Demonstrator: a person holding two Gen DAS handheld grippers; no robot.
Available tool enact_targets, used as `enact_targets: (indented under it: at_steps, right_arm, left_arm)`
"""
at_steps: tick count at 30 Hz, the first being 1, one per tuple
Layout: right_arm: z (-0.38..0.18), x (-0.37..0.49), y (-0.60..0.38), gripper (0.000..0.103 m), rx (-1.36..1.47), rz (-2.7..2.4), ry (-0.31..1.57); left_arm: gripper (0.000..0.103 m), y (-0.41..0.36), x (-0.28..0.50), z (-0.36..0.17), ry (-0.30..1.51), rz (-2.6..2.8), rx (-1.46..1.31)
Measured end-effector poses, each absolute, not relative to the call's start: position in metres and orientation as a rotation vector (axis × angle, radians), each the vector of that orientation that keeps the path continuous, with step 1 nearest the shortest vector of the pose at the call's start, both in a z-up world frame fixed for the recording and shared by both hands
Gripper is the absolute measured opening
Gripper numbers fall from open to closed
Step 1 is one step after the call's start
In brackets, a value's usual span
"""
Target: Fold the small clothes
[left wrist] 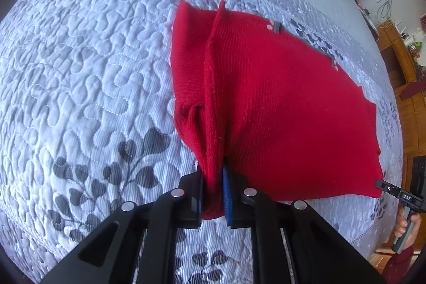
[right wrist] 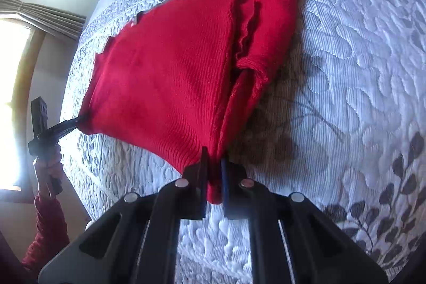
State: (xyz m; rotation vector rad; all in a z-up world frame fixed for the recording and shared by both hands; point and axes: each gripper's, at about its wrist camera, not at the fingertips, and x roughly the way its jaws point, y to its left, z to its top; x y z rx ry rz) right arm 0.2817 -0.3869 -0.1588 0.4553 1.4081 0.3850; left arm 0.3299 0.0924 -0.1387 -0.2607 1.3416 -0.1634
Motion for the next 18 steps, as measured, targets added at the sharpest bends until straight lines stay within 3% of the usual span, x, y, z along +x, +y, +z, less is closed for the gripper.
enact_targets:
  at_steps: [18]
  right_arm:
    - [-0.134, 0.139, -0.390, 0.007, 0.376, 0.390, 1.452]
  left_arm:
    - [0.011, 0.080, 0.187, -0.102, 1.327, -0.216, -0.166]
